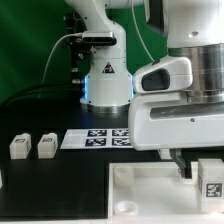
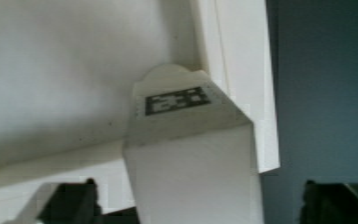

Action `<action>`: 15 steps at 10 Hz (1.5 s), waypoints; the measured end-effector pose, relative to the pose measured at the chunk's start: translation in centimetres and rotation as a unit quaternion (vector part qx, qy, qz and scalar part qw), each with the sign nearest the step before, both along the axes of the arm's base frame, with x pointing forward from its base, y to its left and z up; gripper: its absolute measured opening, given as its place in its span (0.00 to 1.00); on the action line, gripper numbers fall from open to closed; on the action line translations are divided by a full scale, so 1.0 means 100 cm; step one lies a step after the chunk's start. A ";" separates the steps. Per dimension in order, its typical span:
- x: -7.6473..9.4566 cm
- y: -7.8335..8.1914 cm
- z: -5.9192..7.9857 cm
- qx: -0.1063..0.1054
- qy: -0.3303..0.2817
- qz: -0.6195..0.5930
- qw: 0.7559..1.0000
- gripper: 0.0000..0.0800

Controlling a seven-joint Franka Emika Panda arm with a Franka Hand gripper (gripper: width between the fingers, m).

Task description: Assemble one leg

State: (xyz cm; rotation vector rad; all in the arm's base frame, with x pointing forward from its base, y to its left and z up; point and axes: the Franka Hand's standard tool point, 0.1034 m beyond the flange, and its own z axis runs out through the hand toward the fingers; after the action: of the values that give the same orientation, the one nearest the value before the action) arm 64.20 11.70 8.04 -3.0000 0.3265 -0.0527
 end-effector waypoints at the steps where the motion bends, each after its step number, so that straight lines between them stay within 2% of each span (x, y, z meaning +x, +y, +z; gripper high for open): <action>1: 0.000 0.000 0.000 0.001 0.003 -0.022 1.000 0.49; 2: 0.000 -0.001 0.000 0.005 0.011 -0.096 0.995 0.38; 4: 0.001 -0.006 0.000 0.004 0.017 -0.157 0.987 0.38; 6: -0.001 -0.019 0.000 0.002 0.032 -0.282 0.959 0.38; 7: -0.003 -0.030 0.001 -0.001 0.040 -0.341 0.939 0.38; 8: 0.000 -0.034 0.005 0.013 0.049 -0.425 0.904 0.38; 9: 0.005 -0.030 0.008 0.033 0.046 -0.476 0.878 0.34; 10: 0.007 -0.026 0.007 0.041 0.038 -0.500 0.864 0.10; 11: 0.005 -0.020 0.004 0.040 0.038 -0.496 0.867 0.10; 12: 0.005 -0.020 0.004 0.040 0.039 -0.493 0.868 0.02; 13: 0.005 -0.020 0.004 0.040 0.039 -0.493 0.868 0.02; 15: 0.006 -0.014 0.009 0.044 0.037 -0.491 0.869 0.35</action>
Offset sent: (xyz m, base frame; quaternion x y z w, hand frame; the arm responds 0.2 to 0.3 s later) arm 0.0000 0.0000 0.0000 0.0000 0.0000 0.1790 0.9838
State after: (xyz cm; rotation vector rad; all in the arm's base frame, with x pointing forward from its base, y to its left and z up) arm 64.83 10.33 8.90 -2.4084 1.7425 -0.0114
